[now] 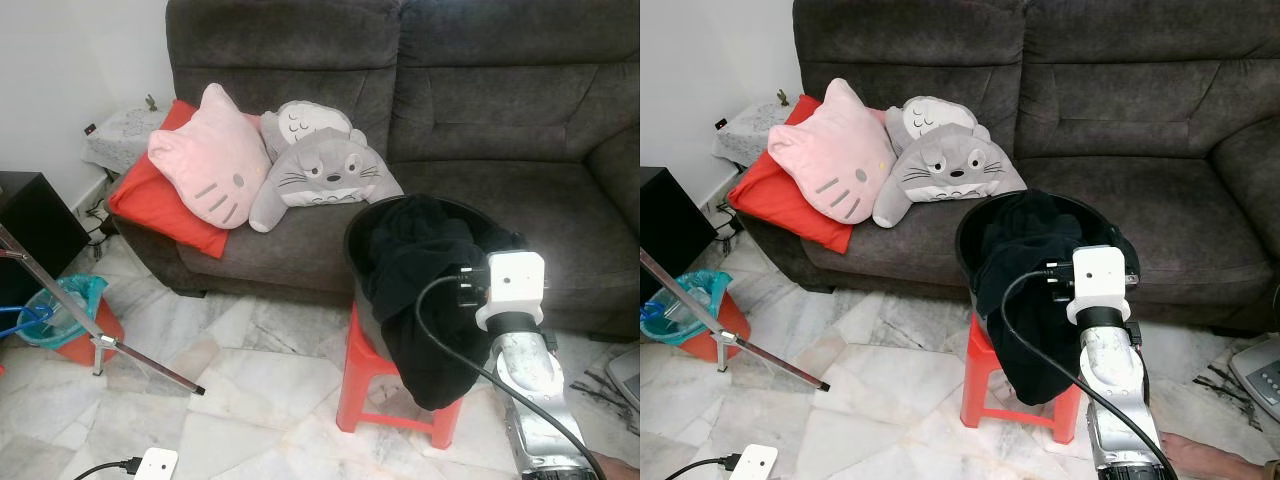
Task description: Hang hanger
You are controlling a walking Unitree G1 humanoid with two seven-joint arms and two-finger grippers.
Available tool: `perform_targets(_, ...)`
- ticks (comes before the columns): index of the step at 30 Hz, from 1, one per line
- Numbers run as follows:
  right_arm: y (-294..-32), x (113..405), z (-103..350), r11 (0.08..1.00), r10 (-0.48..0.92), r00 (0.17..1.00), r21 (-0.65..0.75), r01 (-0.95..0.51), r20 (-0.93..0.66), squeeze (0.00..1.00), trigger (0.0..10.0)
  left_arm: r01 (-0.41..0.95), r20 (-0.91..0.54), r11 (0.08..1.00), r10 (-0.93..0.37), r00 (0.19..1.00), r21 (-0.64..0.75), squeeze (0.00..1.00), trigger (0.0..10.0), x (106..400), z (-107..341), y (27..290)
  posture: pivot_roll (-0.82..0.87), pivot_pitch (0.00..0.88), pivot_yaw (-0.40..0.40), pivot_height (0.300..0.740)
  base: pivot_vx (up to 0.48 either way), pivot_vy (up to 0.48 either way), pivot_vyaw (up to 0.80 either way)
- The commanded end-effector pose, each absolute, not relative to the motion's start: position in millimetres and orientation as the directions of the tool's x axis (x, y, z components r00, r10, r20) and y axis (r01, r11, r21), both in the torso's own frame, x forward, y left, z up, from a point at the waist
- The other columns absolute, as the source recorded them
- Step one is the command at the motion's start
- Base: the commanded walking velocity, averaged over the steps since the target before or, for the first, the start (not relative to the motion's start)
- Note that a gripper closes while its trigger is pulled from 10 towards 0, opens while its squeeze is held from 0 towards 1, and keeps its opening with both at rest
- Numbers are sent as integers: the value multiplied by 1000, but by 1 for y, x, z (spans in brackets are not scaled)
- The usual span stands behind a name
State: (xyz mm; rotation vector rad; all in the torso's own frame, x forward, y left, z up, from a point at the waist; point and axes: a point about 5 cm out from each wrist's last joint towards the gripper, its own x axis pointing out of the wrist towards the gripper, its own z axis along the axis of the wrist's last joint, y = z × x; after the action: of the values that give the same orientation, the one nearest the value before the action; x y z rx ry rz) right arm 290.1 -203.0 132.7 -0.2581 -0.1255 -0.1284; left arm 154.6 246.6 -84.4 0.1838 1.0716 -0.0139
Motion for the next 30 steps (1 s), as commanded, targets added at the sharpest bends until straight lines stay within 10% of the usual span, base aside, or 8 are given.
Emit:
perform_targets(1, -203, 291, 148, 961, -118, 972, -222, 163, 204, 0, 10000, 112, -876, 981, 88, 474, 159, 0, 10000, 153, -84, 251, -65, 0, 90, 740, 0, 0, 0)
perform_targets(8, -200, 295, 138, 957, -89, 990, -267, 116, 110, 0, 10000, 112, -876, 981, 87, 474, 158, 0, 10000, 153, -84, 251, -62, 0, 88, 740, 0, 0, 0)
perform_targets(9, -198, 294, 133, 960, -74, 993, -263, 95, 89, 0, 3569, 111, -876, 981, 87, 474, 158, 0, 10000, 153, -84, 251, -60, 0, 87, 740, 0, 0, 0)
perform_targets(10, -196, 293, 131, 960, -64, 995, -266, 83, 80, 0, 0, 110, -876, 981, 87, 474, 158, 0, 10000, 153, -84, 251, -61, 0, 88, 740, 0, 0, 0)
perform_targets(24, -180, 303, 158, 880, 112, 981, -475, -25, 156, 0, 0, 111, -877, 981, 86, 473, 156, 0, 10000, 153, -84, 251, -66, 0, 90, 740, 0, 0, 0)
perform_targets(26, -179, 305, 159, 877, 118, 982, -479, -33, 149, 0, 9412, 113, -877, 981, 85, 472, 157, 0, 10000, 153, -84, 251, -66, 0, 90, 740, 0, 0, 0)
perform_targets(30, -179, 307, 159, 871, 115, 985, -490, -37, 129, 0, 10000, 115, -878, 981, 84, 470, 156, 0, 10000, 153, -84, 250, -64, 0, 91, 740, 0, 0, 0)
